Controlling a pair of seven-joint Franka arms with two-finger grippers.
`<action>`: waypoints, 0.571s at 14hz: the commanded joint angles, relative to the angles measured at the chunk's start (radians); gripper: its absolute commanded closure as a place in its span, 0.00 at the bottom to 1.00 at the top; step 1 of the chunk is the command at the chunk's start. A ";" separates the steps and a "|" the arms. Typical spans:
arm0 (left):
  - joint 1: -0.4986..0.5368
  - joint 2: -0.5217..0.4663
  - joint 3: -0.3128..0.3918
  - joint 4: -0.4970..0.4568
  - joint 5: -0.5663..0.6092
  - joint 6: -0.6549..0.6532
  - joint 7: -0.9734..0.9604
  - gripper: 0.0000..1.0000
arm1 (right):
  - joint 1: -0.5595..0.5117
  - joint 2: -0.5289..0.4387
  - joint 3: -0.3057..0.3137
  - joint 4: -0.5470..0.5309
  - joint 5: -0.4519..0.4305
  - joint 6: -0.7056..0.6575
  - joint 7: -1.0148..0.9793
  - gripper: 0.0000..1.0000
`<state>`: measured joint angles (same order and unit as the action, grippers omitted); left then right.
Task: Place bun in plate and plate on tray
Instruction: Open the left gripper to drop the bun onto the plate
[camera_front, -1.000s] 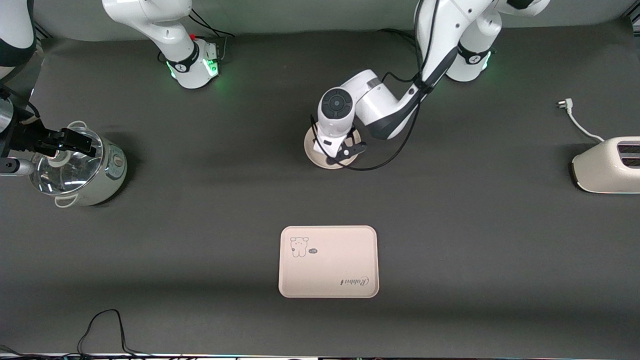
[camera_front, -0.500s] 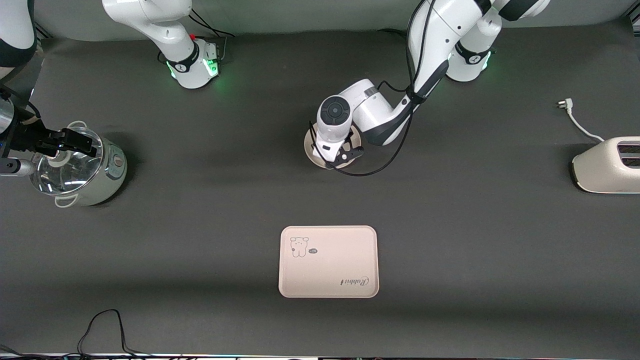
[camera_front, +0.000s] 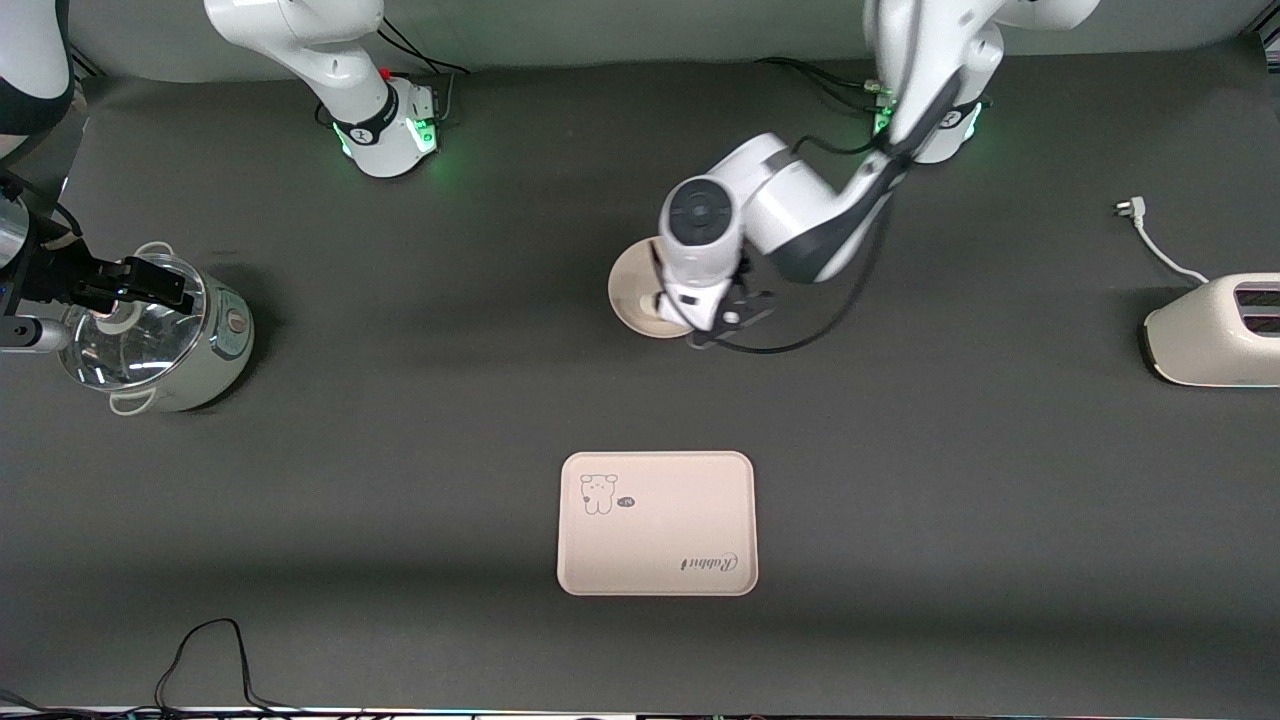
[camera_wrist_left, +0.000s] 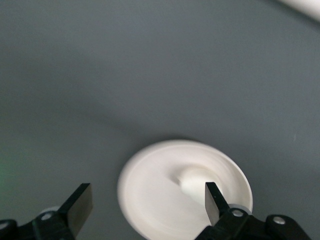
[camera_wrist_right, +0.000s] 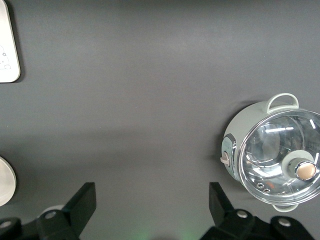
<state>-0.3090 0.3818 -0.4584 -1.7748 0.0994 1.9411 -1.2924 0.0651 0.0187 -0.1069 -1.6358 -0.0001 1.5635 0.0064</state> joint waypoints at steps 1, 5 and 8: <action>0.193 -0.165 -0.005 -0.029 -0.007 -0.117 0.168 0.00 | 0.007 -0.028 0.009 -0.027 0.040 -0.002 -0.002 0.00; 0.424 -0.248 -0.002 0.006 -0.007 -0.203 0.503 0.00 | 0.083 -0.069 0.009 -0.059 0.093 0.000 0.064 0.00; 0.588 -0.274 -0.002 0.014 -0.007 -0.203 0.761 0.00 | 0.207 -0.089 0.009 -0.091 0.130 0.041 0.232 0.00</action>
<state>0.1923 0.1298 -0.4453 -1.7672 0.0972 1.7585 -0.6849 0.1933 -0.0263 -0.0955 -1.6722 0.1047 1.5653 0.1249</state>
